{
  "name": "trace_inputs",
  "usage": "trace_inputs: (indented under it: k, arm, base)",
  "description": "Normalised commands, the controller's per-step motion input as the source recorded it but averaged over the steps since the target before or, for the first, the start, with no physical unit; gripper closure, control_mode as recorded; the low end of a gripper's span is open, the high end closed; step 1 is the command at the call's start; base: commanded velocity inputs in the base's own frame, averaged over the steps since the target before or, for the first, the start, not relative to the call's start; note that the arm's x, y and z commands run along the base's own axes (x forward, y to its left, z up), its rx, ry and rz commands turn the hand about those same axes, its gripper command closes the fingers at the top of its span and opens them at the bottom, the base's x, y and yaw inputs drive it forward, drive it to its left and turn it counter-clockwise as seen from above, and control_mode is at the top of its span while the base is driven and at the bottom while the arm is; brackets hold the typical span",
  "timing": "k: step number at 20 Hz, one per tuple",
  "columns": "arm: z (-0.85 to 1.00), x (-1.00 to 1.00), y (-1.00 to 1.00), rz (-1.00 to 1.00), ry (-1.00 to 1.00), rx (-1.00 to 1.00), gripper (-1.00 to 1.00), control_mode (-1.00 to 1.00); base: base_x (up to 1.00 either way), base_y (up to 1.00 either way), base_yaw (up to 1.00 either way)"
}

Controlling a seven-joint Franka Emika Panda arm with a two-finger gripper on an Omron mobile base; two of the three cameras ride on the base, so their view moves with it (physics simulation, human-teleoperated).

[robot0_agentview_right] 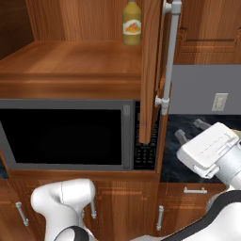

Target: Open the cabinet. Pick the kiwi and apple from the cabinet and place them into the bowl. Then close the cabinet.

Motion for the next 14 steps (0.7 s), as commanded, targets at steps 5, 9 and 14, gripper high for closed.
trace_inputs:
  k: [5,9,14]
  arm:
    - [0.00,0.18,0.16,0.00,-0.03,0.00,-1.00,-1.00]
    - [0.03,0.12,0.16,0.00,-0.04,0.00,-1.00,-1.00]
    - [0.07,0.00,0.25,0.00,-0.01,0.00,-1.00,-1.00]
  base:
    - [0.00,0.00,0.00]
    - [0.00,0.00,0.00]
    - [0.00,0.00,0.00]
